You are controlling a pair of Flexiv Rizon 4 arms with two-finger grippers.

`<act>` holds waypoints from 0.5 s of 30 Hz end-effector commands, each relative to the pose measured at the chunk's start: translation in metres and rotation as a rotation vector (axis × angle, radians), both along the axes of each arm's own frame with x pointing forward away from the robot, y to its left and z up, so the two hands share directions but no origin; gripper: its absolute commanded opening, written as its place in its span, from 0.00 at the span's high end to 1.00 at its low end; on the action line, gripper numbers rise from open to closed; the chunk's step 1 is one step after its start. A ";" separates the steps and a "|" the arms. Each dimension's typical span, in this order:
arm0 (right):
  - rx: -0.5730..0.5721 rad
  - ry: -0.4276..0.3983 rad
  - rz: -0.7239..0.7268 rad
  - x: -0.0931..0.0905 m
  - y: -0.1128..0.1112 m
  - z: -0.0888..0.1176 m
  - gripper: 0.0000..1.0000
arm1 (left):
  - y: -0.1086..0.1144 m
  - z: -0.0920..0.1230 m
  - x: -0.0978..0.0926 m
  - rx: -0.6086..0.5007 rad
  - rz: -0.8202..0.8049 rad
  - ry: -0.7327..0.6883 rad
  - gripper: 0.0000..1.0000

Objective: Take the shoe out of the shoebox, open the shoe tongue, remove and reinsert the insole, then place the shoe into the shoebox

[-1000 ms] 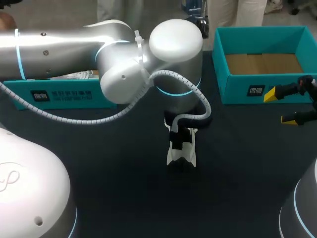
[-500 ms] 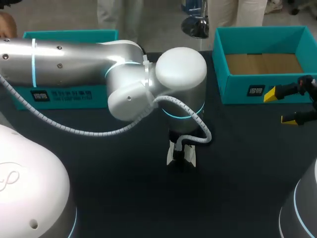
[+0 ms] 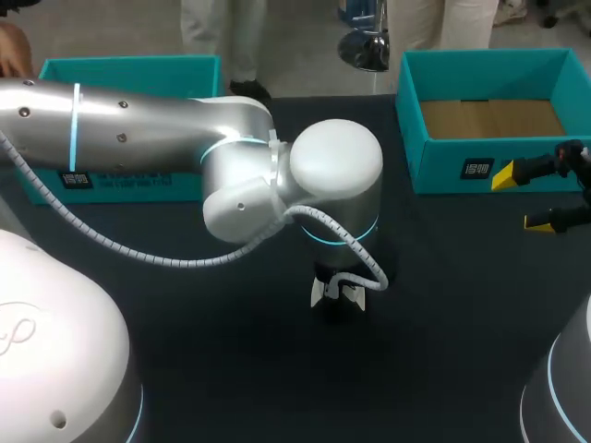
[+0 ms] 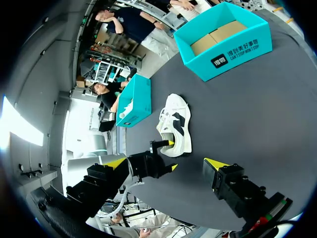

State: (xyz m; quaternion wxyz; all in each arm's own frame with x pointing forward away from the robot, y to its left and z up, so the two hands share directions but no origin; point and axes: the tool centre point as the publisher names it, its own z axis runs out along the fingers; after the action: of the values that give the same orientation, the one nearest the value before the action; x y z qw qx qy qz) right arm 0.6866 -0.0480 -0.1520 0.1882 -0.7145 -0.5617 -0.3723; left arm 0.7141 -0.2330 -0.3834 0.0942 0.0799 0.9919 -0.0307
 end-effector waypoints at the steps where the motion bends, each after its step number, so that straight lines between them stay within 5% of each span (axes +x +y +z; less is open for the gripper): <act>1: -0.002 -0.001 -0.003 -0.002 0.000 0.000 0.00 | -0.003 -0.010 0.004 0.007 0.000 0.004 0.00; 3: -0.002 -0.001 -0.003 -0.002 0.000 0.000 0.00 | -0.004 -0.013 0.005 0.012 0.003 0.005 0.33; 7: -0.002 -0.001 -0.003 -0.002 0.000 0.000 0.00 | -0.006 -0.015 0.007 0.015 0.002 0.012 0.36; 9: -0.002 -0.001 -0.003 -0.002 0.000 0.000 0.00 | -0.007 -0.015 0.007 0.015 0.001 0.012 0.51; 15: -0.002 -0.001 -0.003 -0.002 0.000 0.000 0.00 | -0.007 -0.015 0.006 0.017 -0.008 0.021 0.57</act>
State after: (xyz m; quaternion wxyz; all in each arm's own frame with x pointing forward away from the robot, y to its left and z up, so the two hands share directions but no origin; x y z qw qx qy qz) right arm 0.6866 -0.0480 -0.1520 0.1882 -0.7145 -0.5617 -0.3723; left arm 0.7190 -0.2388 -0.3977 0.0847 0.0828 0.9927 -0.0238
